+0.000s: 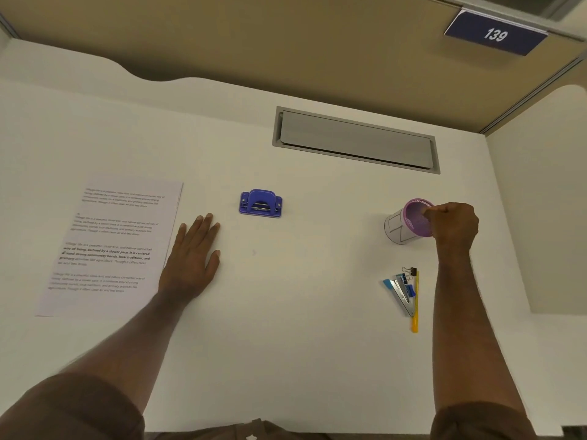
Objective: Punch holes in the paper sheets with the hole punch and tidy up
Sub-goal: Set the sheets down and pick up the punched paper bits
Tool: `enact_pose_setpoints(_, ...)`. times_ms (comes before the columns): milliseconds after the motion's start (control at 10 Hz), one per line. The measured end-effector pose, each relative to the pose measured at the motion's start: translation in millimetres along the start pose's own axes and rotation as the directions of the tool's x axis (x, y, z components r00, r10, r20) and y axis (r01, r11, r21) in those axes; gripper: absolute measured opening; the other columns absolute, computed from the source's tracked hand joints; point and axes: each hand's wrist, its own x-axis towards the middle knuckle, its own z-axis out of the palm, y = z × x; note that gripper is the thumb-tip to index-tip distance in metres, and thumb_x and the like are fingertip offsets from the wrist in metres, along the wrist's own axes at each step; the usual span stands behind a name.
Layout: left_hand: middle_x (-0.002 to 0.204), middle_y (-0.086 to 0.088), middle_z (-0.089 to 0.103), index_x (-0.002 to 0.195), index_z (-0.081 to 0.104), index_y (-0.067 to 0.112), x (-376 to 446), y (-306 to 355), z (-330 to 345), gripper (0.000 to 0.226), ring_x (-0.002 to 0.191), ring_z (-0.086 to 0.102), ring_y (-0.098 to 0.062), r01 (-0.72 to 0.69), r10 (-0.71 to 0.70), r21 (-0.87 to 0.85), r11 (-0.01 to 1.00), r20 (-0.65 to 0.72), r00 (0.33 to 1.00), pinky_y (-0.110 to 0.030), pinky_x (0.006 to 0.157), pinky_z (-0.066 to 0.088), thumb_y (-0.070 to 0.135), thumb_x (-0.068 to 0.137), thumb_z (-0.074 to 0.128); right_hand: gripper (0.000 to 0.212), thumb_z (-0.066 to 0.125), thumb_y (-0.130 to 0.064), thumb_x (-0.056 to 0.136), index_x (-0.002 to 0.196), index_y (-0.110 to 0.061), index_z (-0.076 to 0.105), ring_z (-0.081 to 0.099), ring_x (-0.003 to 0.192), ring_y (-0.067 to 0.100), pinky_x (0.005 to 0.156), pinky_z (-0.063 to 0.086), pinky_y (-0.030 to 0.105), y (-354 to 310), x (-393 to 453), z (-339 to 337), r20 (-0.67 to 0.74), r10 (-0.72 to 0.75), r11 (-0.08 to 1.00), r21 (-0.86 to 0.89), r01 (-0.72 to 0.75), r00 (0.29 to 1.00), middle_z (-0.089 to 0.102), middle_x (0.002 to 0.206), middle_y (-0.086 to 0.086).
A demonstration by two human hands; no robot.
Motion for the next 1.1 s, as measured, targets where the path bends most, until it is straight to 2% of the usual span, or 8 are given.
enact_pose_setpoints(200, 0.166, -0.009, 0.025, 0.154, 0.035, 0.007, 0, 0, -1, 0.061, 0.156, 0.02, -0.026, -0.002, 0.002, 0.002, 1.0, 0.004, 1.0, -0.053, 0.126, 0.015, 0.032, 0.099, 0.034, 0.023, 0.062, -0.017, 0.094, 0.105, -0.001, 0.075, 0.069, 0.094, 0.028, 0.073, 0.048, 0.026, -17, -14, 4, -0.098, -0.15, 0.985, 0.068, 0.157, 0.984, 0.075, 0.104, 0.016)
enact_pose_setpoints(300, 0.166, -0.009, 0.025, 0.155, 0.035, 0.008, 0, 1, -2, 0.06, 0.155, 0.02, -0.026, -0.001, 0.001, 0.006, 1.0, 0.011, 1.0, -0.053, 0.126, 0.016, 0.031, 0.099, 0.034, 0.019, 0.065, -0.021, 0.092, 0.1, -0.008, 0.077, 0.066, 0.084, 0.013, 0.073, 0.044, 0.008, -45, -39, 11, -0.146, -0.241, 0.931, 0.245, 0.271, 0.959, 0.077, 0.1, 0.007)
enact_pose_setpoints(400, 0.166, -0.009, 0.025, 0.155, 0.035, 0.007, 0, 2, -3, 0.059, 0.155, 0.021, -0.026, -0.005, 0.005, 0.016, 1.0, 0.008, 1.0, -0.054, 0.126, 0.017, 0.029, 0.099, 0.035, 0.011, 0.068, -0.019, 0.088, 0.092, -0.015, 0.078, 0.067, 0.074, 0.014, 0.07, 0.05, 0.016, -75, -90, 38, 0.005, -0.372, 0.85, 0.403, 0.338, 0.928, 0.077, 0.091, -0.001)
enact_pose_setpoints(500, 0.166, -0.01, 0.026, 0.154, 0.036, 0.008, 0, 4, -4, 0.059, 0.155, 0.021, -0.026, -0.001, 0.001, 0.012, 1.0, -0.003, 1.0, -0.054, 0.126, 0.017, 0.028, 0.099, 0.036, 0.009, 0.07, -0.018, 0.086, 0.085, -0.02, 0.078, 0.065, 0.071, 0.012, 0.071, 0.052, 0.025, -90, -155, 81, 0.31, -0.501, 0.839, 0.405, 0.364, 0.808, 0.076, 0.088, -0.008)
enact_pose_setpoints(600, 0.167, -0.009, 0.024, 0.155, 0.033, 0.009, 0, 4, -5, 0.06, 0.156, 0.019, -0.025, 0.0, -0.001, 0.024, 1.0, 0.002, 1.0, -0.052, 0.127, 0.015, 0.029, 0.099, 0.036, 0.01, 0.067, -0.022, 0.089, 0.091, -0.022, 0.077, 0.066, 0.08, 0.013, 0.078, 0.052, 0.031, -91, -199, 121, 0.513, -0.548, 0.834, 0.274, 0.479, 0.66, 0.074, 0.094, -0.008)
enact_pose_setpoints(800, 0.168, -0.008, 0.022, 0.156, 0.031, 0.011, -1, 1, -1, 0.059, 0.156, 0.017, -0.023, -0.001, 0.002, 0.018, 1.0, -0.007, 1.0, -0.05, 0.127, 0.015, 0.029, 0.1, 0.038, 0.022, 0.05, -0.022, 0.099, 0.106, -0.02, 0.07, 0.063, 0.095, 0.022, 0.08, 0.052, 0.036, -96, -217, 158, 0.563, -0.568, 0.738, 0.025, 0.674, 0.601, 0.068, 0.104, 0.0)
enact_pose_setpoints(1000, 0.168, -0.008, 0.021, 0.157, 0.031, 0.01, -1, 1, -1, 0.059, 0.157, 0.016, -0.023, 0.0, 0.0, 0.018, 1.0, -0.01, 1.0, -0.049, 0.128, 0.013, 0.028, 0.101, 0.04, 0.021, 0.048, -0.017, 0.1, 0.102, -0.012, 0.068, 0.063, 0.091, 0.026, 0.076, 0.054, 0.038, -111, -215, 162, 0.606, -0.603, 0.606, -0.075, 0.792, 0.519, 0.066, 0.101, 0.006)
enact_pose_setpoints(1100, 0.168, -0.008, 0.022, 0.156, 0.032, 0.01, -1, 2, -1, 0.059, 0.156, 0.017, -0.024, 0.0, 0.0, 0.016, 1.0, -0.016, 1.0, -0.049, 0.128, 0.014, 0.028, 0.101, 0.04, 0.016, 0.051, -0.01, 0.097, 0.095, -0.009, 0.067, 0.062, 0.089, 0.026, 0.065, 0.047, 0.032, -115, -217, 160, 0.621, -0.63, 0.518, -0.111, 0.848, 0.466, 0.064, 0.097, 0.008)
